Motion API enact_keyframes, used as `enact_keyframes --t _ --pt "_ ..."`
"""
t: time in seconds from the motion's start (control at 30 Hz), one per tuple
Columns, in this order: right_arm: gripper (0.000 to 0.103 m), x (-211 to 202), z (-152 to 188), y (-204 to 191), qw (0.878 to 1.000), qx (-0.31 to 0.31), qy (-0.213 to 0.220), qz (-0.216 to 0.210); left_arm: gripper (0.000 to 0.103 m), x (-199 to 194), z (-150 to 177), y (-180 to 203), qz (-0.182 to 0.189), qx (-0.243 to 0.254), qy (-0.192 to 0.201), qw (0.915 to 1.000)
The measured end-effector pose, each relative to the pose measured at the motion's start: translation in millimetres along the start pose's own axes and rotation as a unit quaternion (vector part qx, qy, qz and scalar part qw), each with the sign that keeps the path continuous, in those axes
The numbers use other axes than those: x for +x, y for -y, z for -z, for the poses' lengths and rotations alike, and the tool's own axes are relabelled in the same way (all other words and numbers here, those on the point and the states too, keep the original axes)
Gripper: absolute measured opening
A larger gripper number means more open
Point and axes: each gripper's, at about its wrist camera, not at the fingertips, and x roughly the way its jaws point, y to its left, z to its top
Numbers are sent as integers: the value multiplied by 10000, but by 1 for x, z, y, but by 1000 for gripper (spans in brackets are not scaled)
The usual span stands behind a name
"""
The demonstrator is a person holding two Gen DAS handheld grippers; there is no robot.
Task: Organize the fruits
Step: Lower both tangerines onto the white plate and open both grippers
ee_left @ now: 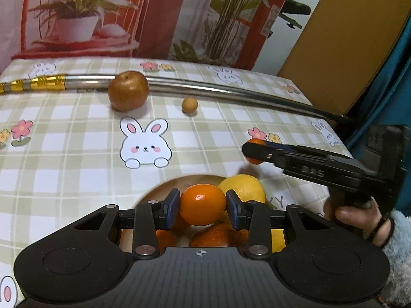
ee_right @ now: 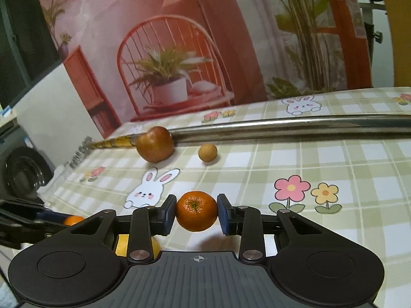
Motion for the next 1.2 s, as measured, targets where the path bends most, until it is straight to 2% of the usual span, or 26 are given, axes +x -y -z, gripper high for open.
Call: enact_keyframes --t 0.27,0.47,0.53,0.6,0.83,0.9,1.2 --pt "31 -23 7 -12 9999 -40 102 -28 41 4 0 -5 241 -214 -16 9995" --pt "31 -38 11 -24 9998 1 125 -138 44 -9 -1 -1 156 -239 185 9994" --pt "31 -44 13 -31 9998 -27 140 -168 48 -18 2 1 56 -266 293 9992" --pt "31 -50 15 -38 9997 -51 134 -208 57 -29 5 1 -36 -304 422 9986" --pt "31 -64 25 -65 9992 -210 -42 -327 65 -64 20 0 -434 -441 754 9952" --pt "31 -68 30 -74 9990 -234 -117 -359 72 -72 25 0 -499 -459 799 9945" --pt "31 -77 48 -122 9949 -885 -390 -283 90 -102 48 -3 -476 -678 1052 9910"
